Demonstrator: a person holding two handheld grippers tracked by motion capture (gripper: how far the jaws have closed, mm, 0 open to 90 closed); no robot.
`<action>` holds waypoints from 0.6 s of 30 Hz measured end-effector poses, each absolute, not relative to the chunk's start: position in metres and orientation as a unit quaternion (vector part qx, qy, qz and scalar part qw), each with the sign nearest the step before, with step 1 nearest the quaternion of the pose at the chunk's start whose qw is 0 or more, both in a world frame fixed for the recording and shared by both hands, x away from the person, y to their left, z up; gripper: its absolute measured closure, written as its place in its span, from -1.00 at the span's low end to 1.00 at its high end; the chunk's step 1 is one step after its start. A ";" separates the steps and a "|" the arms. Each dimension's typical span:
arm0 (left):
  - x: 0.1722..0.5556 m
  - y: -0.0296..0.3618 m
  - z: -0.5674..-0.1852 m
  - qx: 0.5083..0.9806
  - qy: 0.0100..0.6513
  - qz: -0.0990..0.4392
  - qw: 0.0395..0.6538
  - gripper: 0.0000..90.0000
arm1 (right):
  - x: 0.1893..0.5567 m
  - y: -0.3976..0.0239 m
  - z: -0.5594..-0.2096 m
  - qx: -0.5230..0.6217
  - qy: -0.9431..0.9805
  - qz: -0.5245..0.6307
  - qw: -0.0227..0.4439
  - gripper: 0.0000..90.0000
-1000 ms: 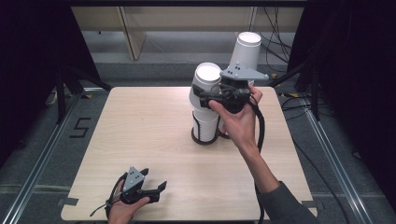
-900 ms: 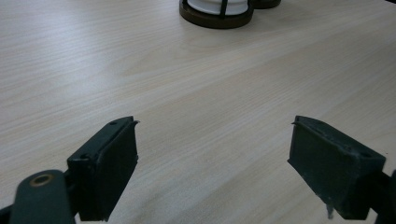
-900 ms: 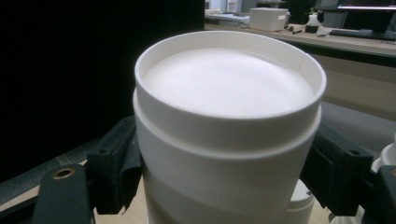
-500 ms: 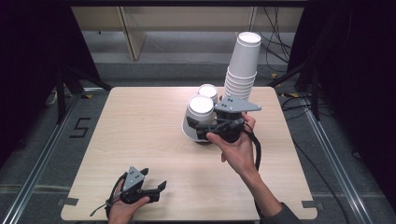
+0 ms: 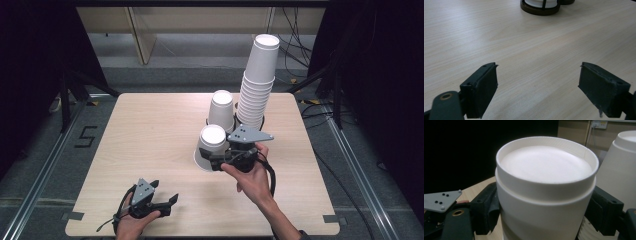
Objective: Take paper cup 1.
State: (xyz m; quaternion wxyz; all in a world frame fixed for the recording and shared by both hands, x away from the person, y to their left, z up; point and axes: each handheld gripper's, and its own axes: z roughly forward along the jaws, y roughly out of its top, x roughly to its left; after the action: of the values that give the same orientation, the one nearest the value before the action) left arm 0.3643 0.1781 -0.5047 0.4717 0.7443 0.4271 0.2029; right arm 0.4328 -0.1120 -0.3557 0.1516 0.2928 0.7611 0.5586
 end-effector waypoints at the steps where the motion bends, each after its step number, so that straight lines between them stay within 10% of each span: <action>1: 0.364 0.178 -0.505 0.744 0.428 0.204 0.471 -0.67 | 0.433 -0.112 -0.356 0.293 0.761 0.559 0.152 -0.50; 18: 0.364 0.179 -0.504 0.742 0.429 0.204 0.472 -0.67 | 0.428 -0.117 -0.385 0.297 0.771 0.550 0.122 -0.51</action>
State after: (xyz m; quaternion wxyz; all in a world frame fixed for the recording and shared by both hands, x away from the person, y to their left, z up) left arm 0.3638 0.1787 -0.5036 0.4724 0.7423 0.4290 0.2045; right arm 0.4284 -0.1169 -0.3853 0.1220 0.2971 0.7709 0.5501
